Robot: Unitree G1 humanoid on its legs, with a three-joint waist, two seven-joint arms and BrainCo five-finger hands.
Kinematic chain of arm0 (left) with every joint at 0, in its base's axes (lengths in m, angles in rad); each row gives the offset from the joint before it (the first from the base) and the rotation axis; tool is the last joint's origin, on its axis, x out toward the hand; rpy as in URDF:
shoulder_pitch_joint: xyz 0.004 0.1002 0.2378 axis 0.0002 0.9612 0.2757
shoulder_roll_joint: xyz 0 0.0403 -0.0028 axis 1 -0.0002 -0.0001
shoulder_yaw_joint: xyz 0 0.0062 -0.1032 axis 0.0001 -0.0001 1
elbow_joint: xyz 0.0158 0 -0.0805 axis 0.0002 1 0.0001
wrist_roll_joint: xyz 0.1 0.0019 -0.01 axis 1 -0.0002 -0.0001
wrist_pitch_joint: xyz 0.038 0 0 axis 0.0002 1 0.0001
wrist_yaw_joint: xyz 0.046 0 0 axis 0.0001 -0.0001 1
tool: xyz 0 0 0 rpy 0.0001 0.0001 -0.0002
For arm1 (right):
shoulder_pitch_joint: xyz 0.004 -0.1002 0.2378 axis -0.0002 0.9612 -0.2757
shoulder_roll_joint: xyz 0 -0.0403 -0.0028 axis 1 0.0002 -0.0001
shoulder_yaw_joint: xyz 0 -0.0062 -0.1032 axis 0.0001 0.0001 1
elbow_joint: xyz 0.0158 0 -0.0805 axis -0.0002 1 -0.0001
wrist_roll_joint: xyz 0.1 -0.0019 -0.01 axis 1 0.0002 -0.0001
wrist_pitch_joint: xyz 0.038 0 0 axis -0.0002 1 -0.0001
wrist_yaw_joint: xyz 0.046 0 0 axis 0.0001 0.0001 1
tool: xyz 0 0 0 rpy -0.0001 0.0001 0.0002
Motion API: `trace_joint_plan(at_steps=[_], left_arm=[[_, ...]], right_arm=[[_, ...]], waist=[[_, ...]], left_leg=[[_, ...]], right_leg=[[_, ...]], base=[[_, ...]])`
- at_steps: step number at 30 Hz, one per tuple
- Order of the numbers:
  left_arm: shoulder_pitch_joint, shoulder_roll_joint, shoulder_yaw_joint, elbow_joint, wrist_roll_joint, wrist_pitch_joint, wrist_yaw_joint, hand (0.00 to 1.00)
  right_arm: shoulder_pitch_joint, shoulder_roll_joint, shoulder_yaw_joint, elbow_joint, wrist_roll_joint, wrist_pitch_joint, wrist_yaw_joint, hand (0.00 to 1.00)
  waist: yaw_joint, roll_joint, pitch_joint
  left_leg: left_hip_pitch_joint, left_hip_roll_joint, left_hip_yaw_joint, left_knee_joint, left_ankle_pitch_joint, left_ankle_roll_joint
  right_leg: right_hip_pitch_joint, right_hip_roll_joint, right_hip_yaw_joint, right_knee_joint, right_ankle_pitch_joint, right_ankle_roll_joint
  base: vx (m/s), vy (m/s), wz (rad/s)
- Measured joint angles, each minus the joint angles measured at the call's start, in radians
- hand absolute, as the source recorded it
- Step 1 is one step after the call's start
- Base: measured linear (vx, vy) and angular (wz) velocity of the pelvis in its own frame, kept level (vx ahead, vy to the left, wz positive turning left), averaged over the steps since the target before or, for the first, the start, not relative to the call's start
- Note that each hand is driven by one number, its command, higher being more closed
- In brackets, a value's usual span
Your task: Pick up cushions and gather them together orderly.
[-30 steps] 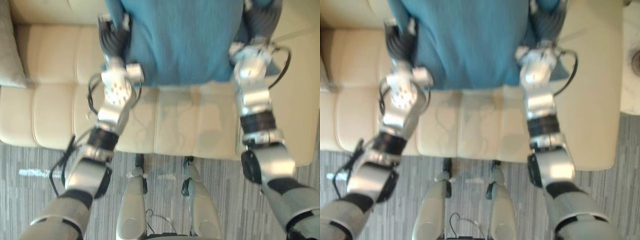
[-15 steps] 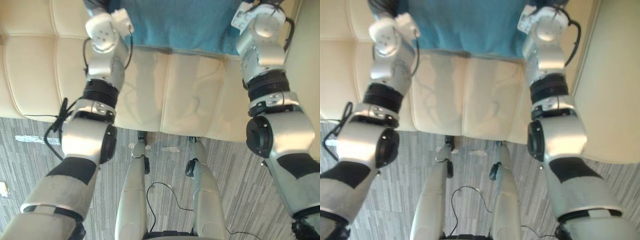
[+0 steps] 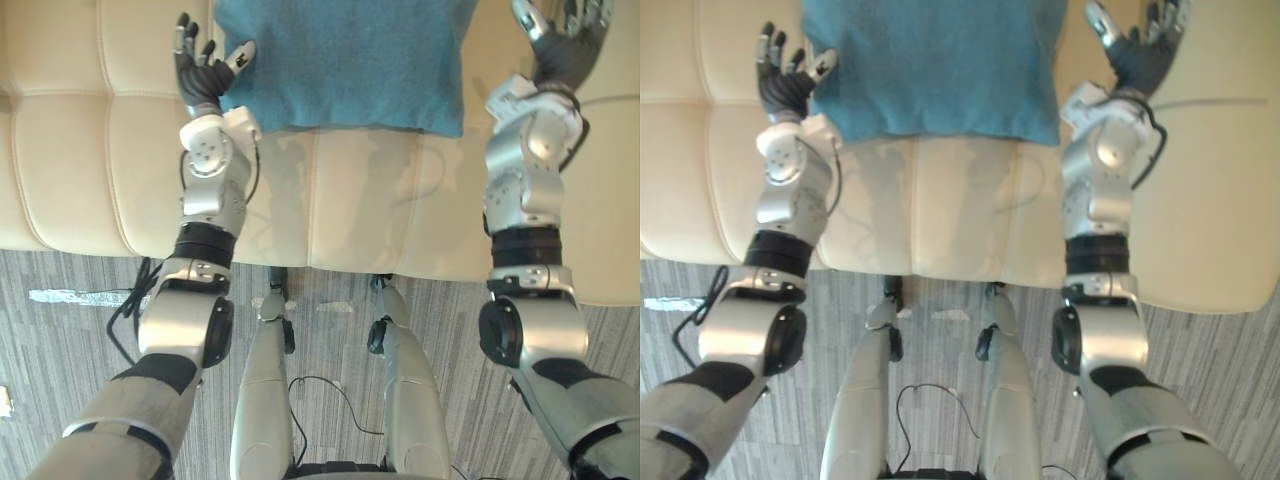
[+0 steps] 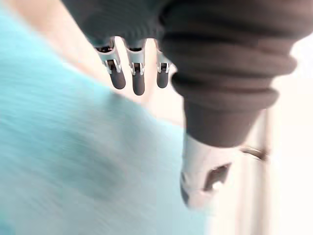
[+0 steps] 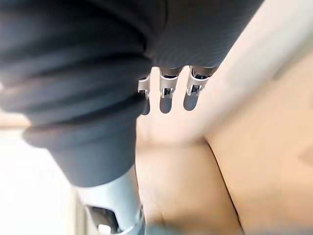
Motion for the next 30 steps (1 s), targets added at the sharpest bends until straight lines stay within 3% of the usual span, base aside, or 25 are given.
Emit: trace_joint_plan(at_steps=[4,7,9,12,14,18,23,27,30], left_arm=[[0.192,0.020,0.026,-0.173,0.022,-0.031,-0.008,0.00],[0.449,-0.063,0.053,-0.266,0.068,-0.034,-0.021,0.00],[0.670,-0.173,0.047,-0.285,0.089,-0.028,-0.040,0.00],[0.871,-0.254,0.027,-0.276,0.122,-0.009,-0.083,0.00],[0.963,-0.293,0.027,-0.240,0.153,0.001,-0.118,0.00],[1.091,-0.349,0.020,-0.012,0.210,0.035,-0.176,0.00],[1.111,-0.351,0.028,0.252,0.302,0.073,-0.212,0.00],[1.097,-0.315,0.040,0.336,0.366,0.079,-0.216,0.00],[1.092,-0.294,0.039,0.352,0.368,0.080,-0.214,0.00]], right_arm=[[0.239,-0.016,-0.008,-0.178,-0.038,-0.015,0.032,0.00],[0.477,0.030,-0.004,-0.262,-0.101,-0.025,0.075,0.00],[0.674,0.101,0.023,-0.280,-0.146,-0.023,0.110,0.00],[0.840,0.180,0.063,-0.272,-0.222,-0.013,0.164,0.00],[0.904,0.240,0.077,-0.227,-0.263,-0.007,0.193,0.00],[0.986,0.336,0.100,0.027,-0.311,0.018,0.243,0.00],[0.980,0.345,0.104,0.326,-0.374,0.044,0.264,0.00],[0.961,0.327,0.104,0.475,-0.422,0.057,0.268,0.00],[0.939,0.310,0.105,0.528,-0.423,0.069,0.267,0.00]], waist=[[0.003,-0.001,-0.001],[0.006,-0.002,-0.015],[0.013,-0.004,-0.072],[0.022,-0.003,-0.131],[0.031,-0.004,-0.160],[0.034,0.000,-0.258],[0.034,0.006,-0.320],[0.032,-0.002,-0.330],[0.026,-0.015,-0.324]], left_leg=[[0.080,0.019,0.016,0.000,-0.022,-0.007],[0.185,0.032,0.028,0.006,-0.057,-0.011],[0.249,0.036,0.031,0.006,-0.087,-0.010],[0.314,0.041,0.037,0.006,-0.105,-0.015],[0.370,0.045,0.051,-0.002,-0.123,-0.006],[0.486,0.044,0.073,-0.043,-0.136,-0.010],[0.586,0.032,0.103,-0.102,-0.136,-0.010],[0.649,0.015,0.133,-0.132,-0.139,-0.006],[0.659,0.002,0.150,-0.126,-0.145,0.002]], right_leg=[[0.069,0.016,0.009,0.004,-0.019,-0.001],[0.148,0.023,0.012,0.048,-0.078,-0.004],[0.187,0.023,0.005,0.104,-0.142,-0.002],[0.230,0.022,0.004,0.144,-0.181,-0.005],[0.276,0.027,0.008,0.147,-0.204,0.002],[0.369,0.028,0.015,0.137,-0.228,0.012],[0.463,0.033,0.038,0.055,-0.207,0.028],[0.519,0.032,0.080,-0.019,-0.156,0.036],[0.508,0.023,0.103,0.005,-0.153,0.039]], base=[[0.02,-0.054,-0.17],[0.05,-0.053,-0.11],[0.09,-0.040,0.00],[0.11,-0.014,-0.03],[0.12,0.000,-0.08],[0.10,0.019,-0.05],[0.08,0.052,-0.14],[0.04,0.065,-0.28],[0.01,0.055,-0.18]])
